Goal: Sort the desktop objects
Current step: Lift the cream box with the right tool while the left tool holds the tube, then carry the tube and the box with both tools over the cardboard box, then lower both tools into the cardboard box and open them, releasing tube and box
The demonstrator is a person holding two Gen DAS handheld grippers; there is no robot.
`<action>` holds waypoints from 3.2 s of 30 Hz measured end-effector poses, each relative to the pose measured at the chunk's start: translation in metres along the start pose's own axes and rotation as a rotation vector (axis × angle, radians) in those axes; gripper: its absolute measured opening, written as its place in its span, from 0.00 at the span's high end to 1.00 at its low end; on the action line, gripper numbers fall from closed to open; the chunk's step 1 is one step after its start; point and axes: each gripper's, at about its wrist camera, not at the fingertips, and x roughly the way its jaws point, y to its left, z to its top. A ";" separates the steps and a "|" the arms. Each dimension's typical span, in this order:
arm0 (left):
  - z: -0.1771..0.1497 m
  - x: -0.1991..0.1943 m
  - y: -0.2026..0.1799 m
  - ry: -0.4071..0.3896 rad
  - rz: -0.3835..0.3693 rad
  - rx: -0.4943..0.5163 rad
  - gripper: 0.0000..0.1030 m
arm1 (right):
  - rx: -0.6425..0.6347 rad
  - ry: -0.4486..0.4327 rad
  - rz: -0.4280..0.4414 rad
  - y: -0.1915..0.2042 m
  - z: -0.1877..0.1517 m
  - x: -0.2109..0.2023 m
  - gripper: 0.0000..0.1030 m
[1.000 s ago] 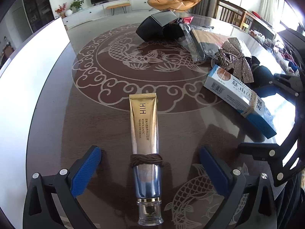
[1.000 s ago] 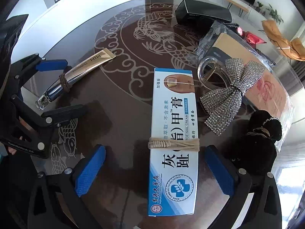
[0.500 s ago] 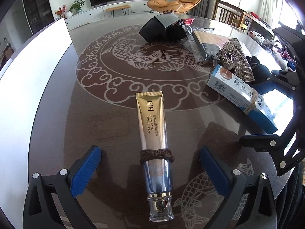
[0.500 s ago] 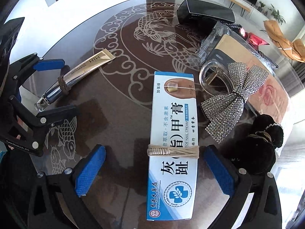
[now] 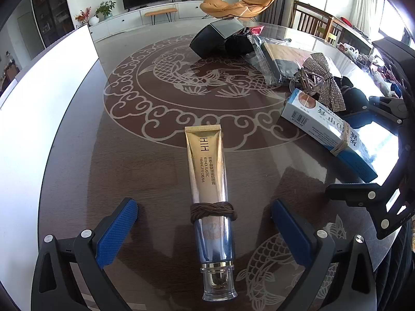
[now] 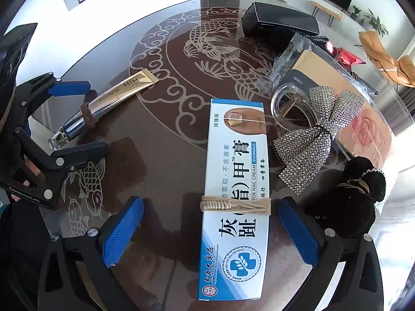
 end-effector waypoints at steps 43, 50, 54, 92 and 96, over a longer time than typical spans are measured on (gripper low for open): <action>0.007 -0.065 0.024 -0.032 -0.118 0.024 0.72 | 0.049 0.070 0.085 0.002 0.009 -0.057 0.57; -0.005 -0.089 0.042 -0.091 -0.128 -0.034 0.72 | 0.048 0.023 0.113 0.011 0.014 -0.064 0.57; -0.004 -0.106 0.054 -0.132 -0.144 -0.072 0.72 | 0.057 0.001 0.120 0.013 0.021 -0.065 0.57; -0.042 -0.124 0.368 -0.051 0.261 -0.549 0.44 | -0.370 -0.168 0.224 0.396 0.242 0.001 0.52; -0.040 -0.123 0.359 -0.068 0.280 -0.529 0.26 | -0.429 -0.173 0.170 0.408 0.234 0.003 0.52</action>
